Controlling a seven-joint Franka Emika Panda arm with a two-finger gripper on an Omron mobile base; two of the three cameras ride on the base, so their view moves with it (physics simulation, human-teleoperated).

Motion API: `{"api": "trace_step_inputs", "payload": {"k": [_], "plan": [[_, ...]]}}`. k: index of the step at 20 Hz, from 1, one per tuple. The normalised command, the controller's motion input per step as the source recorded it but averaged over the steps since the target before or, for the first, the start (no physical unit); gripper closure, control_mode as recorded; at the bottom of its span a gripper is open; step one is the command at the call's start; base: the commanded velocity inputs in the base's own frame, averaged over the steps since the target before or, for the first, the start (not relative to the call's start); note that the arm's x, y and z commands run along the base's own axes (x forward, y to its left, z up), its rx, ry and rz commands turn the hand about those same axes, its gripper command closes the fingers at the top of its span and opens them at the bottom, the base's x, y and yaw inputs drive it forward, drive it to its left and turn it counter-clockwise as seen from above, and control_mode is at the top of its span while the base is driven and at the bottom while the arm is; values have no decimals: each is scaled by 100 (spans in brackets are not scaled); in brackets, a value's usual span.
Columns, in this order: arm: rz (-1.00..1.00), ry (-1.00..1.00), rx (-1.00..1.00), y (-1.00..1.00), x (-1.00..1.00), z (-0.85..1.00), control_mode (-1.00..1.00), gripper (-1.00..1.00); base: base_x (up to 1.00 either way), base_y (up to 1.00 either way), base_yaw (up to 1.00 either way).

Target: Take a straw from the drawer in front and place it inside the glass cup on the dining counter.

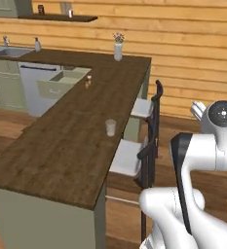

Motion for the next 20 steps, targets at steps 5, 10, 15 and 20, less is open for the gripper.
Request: {"api": "trace_step_inputs", "payload": {"k": [5, 10, 15, 20], "plan": [[0, 0, 0, 0, 0, 0, 100, 100, 45, -6, 58], [0, 0, 0, 0, 0, 0, 100, 100, 45, -43, 48], [0, 0, 0, 0, 0, 0, 100, 100, 46, -33, 43], [0, 0, 0, 0, 0, 0, 100, 100, 32, -18, 33]]}}
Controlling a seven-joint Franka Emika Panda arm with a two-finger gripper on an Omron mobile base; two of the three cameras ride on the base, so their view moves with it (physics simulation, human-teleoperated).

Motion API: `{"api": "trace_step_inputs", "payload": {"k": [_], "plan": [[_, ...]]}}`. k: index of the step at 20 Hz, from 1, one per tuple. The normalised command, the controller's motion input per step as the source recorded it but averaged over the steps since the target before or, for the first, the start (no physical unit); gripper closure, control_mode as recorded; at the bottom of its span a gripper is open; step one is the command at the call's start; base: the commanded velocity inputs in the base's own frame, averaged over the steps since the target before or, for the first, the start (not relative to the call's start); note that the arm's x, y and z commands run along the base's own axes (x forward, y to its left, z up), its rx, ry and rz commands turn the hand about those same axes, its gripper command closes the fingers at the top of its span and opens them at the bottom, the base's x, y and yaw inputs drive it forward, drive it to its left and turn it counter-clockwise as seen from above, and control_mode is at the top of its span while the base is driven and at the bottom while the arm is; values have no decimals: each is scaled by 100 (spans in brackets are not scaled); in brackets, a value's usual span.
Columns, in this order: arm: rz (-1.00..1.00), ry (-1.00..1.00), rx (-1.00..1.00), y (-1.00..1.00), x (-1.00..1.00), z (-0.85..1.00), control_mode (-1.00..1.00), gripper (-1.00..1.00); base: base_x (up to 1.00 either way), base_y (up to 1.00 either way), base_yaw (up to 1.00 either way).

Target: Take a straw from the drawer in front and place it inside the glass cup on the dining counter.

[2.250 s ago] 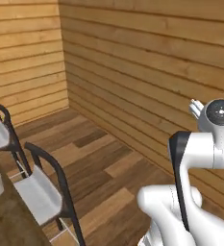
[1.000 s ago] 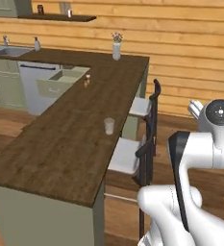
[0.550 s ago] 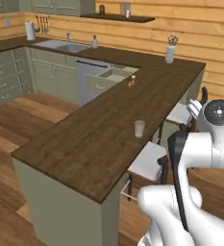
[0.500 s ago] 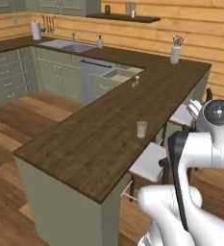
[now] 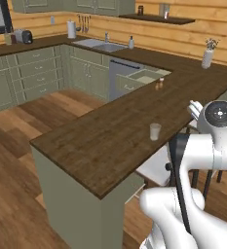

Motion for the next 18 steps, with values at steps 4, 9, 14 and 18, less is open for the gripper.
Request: {"api": "trace_step_inputs", "payload": {"k": [4, 9, 14, 18], "plan": [[0, 0, 0, 0, 0, 0, 100, 100, 62, -31, 31], [0, 0, 0, 0, 0, 0, 100, 100, 71, -30, 32], [0, 0, 0, 0, 0, 0, 100, 100, 96, -28, 30], [0, 0, 0, 0, 0, 0, 100, 100, 100, -8, 16]]}}
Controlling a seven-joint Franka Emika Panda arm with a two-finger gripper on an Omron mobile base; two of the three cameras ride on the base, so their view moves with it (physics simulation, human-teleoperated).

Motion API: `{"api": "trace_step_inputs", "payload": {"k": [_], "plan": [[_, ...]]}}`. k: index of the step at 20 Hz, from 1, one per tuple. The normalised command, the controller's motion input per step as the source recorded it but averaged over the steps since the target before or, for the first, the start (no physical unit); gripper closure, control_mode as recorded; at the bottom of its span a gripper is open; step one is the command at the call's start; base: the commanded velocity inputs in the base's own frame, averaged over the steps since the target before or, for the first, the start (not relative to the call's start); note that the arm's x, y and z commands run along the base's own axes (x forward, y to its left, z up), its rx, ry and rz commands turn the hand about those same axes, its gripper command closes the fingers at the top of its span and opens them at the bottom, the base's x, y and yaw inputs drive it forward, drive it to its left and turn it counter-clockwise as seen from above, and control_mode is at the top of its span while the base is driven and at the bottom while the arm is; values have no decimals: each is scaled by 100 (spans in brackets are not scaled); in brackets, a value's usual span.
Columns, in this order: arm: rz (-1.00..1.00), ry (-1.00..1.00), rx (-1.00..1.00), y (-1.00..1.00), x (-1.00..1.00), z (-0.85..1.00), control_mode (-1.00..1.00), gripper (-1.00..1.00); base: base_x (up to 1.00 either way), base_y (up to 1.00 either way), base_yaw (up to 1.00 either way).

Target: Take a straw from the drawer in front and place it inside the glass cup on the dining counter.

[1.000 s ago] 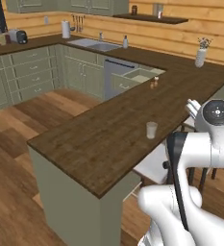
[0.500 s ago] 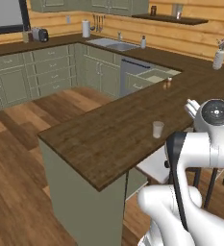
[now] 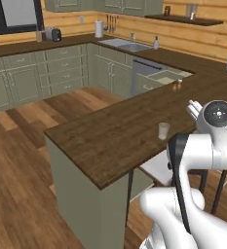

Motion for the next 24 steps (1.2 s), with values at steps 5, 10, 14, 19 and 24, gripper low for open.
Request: {"api": "trace_step_inputs", "payload": {"k": [5, 10, 14, 19, 24], "plan": [[0, 0, 0, 0, 0, 0, 100, 100, 98, 0, -17], [0, 0, 0, 0, 0, 0, 100, 100, 78, 0, -45], [0, 0, 0, 0, 0, 0, 100, 100, 65, 0, -55], [0, 0, 0, 0, 0, 0, 100, 100, 57, 0, -49], [0, 0, 0, 0, 0, 0, 100, 100, 54, 1, -45]]}}
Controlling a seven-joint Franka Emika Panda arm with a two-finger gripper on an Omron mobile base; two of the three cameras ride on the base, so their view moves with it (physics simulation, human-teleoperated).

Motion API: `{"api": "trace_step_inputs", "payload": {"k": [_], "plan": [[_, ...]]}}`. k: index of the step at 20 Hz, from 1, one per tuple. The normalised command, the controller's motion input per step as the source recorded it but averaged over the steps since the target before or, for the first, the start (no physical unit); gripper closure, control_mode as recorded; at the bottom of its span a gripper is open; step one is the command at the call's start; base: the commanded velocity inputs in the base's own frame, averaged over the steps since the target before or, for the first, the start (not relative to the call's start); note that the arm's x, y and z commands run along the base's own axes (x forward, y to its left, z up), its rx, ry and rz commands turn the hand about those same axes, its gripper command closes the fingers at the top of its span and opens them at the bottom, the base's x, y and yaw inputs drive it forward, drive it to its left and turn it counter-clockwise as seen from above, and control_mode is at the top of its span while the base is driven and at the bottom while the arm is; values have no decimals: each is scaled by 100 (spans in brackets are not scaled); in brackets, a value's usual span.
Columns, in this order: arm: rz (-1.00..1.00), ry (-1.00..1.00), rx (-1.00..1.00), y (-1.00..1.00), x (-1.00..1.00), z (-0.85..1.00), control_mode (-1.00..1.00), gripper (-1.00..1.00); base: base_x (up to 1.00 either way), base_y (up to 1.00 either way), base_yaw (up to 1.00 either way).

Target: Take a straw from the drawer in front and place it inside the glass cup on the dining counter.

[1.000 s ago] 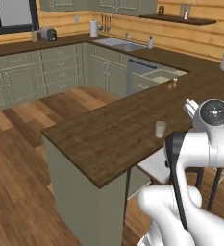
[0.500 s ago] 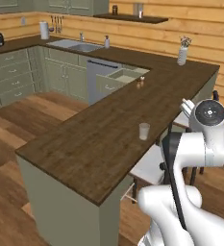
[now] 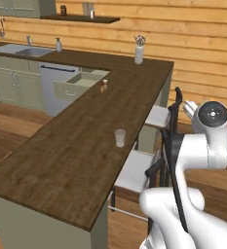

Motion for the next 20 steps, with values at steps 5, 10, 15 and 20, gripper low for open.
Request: {"api": "trace_step_inputs", "payload": {"k": [5, 10, 15, 20], "plan": [[-27, -11, 7, 15, 73, 0, -100, 100, 0, 0, 0], [-3, 3, -6, 36, 98, 0, -100, 100, 0, 0, 0], [14, 35, -40, 2, 56, -5, -100, 100, 0, 0, 0], [11, 9, -27, 5, 55, -39, -100, 100, 0, 0, 0]]}}
